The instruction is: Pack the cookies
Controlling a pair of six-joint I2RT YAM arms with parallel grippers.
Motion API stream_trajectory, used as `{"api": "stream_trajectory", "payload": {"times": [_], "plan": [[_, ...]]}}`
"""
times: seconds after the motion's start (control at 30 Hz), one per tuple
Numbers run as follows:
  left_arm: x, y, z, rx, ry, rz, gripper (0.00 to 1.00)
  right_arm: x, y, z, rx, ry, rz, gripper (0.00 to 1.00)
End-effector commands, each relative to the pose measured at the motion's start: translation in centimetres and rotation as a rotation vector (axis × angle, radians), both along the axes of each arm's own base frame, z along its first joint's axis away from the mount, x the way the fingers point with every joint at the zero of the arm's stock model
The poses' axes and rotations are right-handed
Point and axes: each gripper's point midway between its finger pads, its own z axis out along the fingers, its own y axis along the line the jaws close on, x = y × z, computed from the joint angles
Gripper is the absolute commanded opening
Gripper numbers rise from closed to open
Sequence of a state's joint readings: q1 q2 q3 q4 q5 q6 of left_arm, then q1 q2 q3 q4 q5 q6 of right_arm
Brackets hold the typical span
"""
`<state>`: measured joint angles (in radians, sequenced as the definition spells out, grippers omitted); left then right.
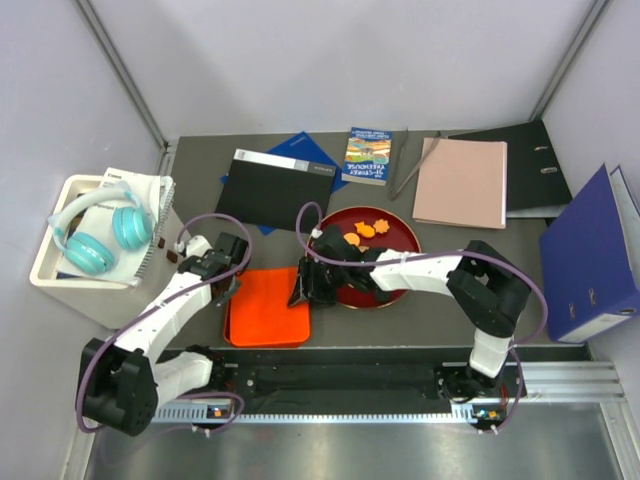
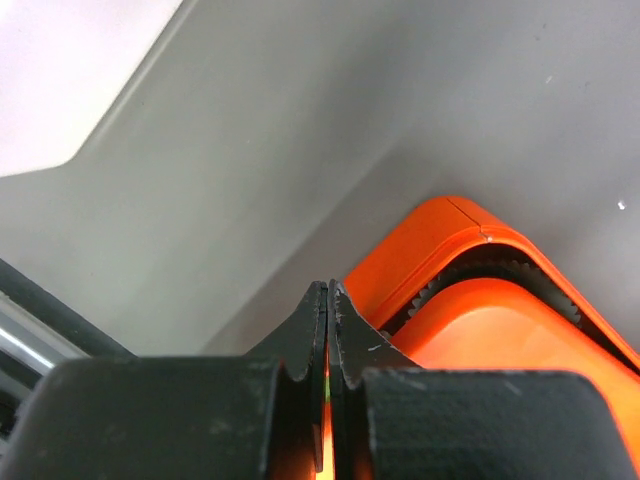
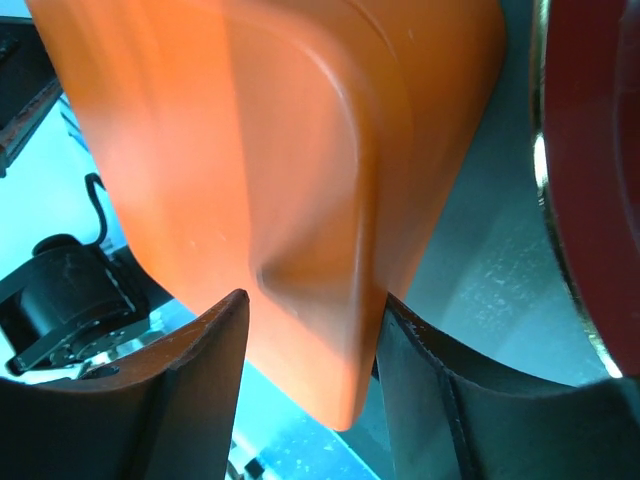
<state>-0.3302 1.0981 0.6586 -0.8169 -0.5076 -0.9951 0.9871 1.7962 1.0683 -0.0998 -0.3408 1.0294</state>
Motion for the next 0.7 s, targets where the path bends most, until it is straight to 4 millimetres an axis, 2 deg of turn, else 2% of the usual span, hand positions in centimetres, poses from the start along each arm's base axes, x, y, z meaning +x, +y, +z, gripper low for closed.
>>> {"api": "stream_trajectory", "payload": {"times": [0.0, 0.23, 0.33, 0.5, 0.67], "plan": [[1.9, -0.3, 1.6, -0.051, -0.056, 0.020, 0.00, 1.7, 0.4, 3.1, 0.037, -0.101, 0.002, 0.53], [3.8, 1.2, 5.3, 0.005, -0.128, 0.047, 0.11, 1.9, -0.3, 3.0, 0.024, -0.104, 0.003, 0.53], [4.2, 1.7, 6.2, 0.036, -0.137, 0.051, 0.15, 2.1, -0.7, 3.1, 0.014, -0.111, -0.001, 0.53], [3.2, 2.1, 5.5, 0.042, -0.104, 0.069, 0.13, 2.3, -1.5, 3.6, -0.001, -0.144, -0.001, 0.53], [2.0, 1.8, 3.9, 0.003, -0.081, 0.093, 0.11, 2.6, -2.5, 5.1, -0.011, -0.186, -0.003, 0.53]]}}
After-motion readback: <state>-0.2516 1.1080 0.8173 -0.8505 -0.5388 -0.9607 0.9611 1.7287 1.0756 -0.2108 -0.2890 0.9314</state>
